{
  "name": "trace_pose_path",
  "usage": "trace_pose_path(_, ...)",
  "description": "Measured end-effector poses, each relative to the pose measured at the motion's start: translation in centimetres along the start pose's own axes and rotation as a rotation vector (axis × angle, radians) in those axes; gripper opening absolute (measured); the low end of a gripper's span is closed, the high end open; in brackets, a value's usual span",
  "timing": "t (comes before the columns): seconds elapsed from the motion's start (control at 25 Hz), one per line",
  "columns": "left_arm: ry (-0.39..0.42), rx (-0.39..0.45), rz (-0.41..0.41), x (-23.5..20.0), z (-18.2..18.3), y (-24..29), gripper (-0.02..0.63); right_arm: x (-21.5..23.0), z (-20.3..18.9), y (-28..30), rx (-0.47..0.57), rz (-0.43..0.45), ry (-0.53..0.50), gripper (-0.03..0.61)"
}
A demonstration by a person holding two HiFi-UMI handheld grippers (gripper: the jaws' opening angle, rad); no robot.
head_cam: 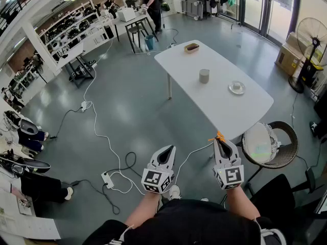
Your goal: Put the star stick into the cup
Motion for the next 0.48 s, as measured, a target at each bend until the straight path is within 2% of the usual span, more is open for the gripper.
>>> trace_pose_path(0.48, -0.001, -0.005, -0.018, -1.6, 0.3, -0.9, 0.008, -1.5, 0.6, 1.2, 0.014, -0.021, 0.020, 0.020)
Point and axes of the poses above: the fingertips, and each gripper's own axes: y forward along the fingers, x to its right, z out of its top, the point moved 6 cm from there along -y, backward along the fingers, and after that the axes turned 8 degrees about -y, right-handed, at the moved point
